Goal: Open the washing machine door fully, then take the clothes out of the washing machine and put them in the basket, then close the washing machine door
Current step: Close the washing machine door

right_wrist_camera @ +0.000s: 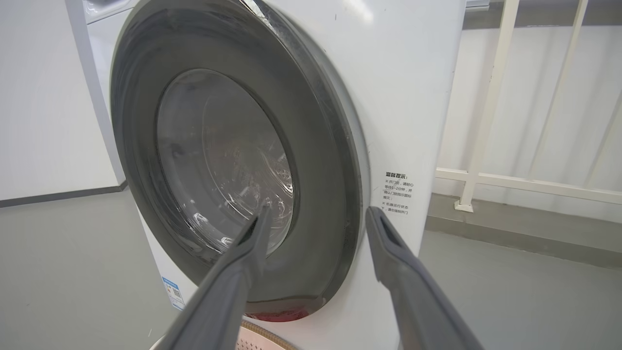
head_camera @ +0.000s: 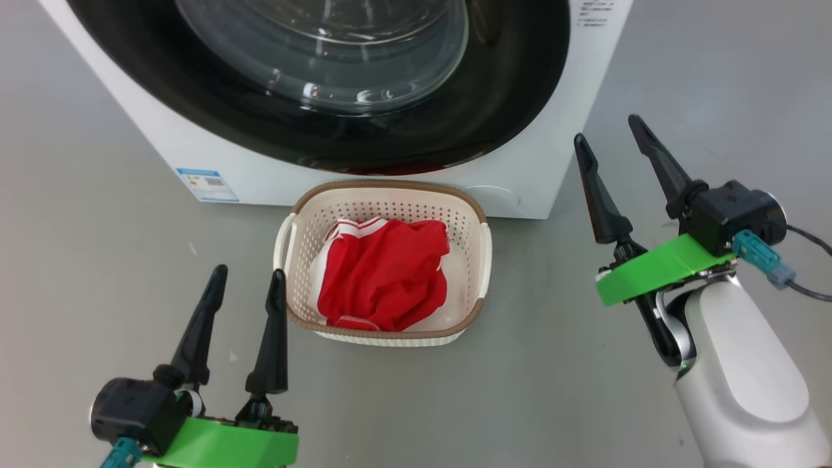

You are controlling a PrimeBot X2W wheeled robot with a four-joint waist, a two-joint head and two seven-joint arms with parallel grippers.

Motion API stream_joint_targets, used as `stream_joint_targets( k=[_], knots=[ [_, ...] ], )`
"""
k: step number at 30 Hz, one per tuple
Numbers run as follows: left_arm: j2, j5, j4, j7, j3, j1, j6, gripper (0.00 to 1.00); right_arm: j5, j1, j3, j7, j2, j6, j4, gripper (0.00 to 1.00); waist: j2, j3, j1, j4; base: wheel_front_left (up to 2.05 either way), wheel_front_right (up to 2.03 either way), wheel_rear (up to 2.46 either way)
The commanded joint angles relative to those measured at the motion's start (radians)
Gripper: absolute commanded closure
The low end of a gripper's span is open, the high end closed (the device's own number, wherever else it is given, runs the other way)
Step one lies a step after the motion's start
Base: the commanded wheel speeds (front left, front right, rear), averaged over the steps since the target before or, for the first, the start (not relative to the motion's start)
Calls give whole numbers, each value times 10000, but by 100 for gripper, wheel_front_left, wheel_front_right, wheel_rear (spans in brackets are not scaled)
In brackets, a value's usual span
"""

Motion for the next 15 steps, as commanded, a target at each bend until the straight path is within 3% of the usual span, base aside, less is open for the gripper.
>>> stream_joint_targets(
  k=[1,15],
  knots=[
    [239,85,-289,-77,402,57,134,0,145,168,144,-53,127,-38,-378,0,0,-135,0,-188,0,0,0],
    [323,210,-307,-78,578,388,387,0,346,1533,133,-53,141,-38,-1289,0,0,-766,0,-799,0,0,0]
  ],
)
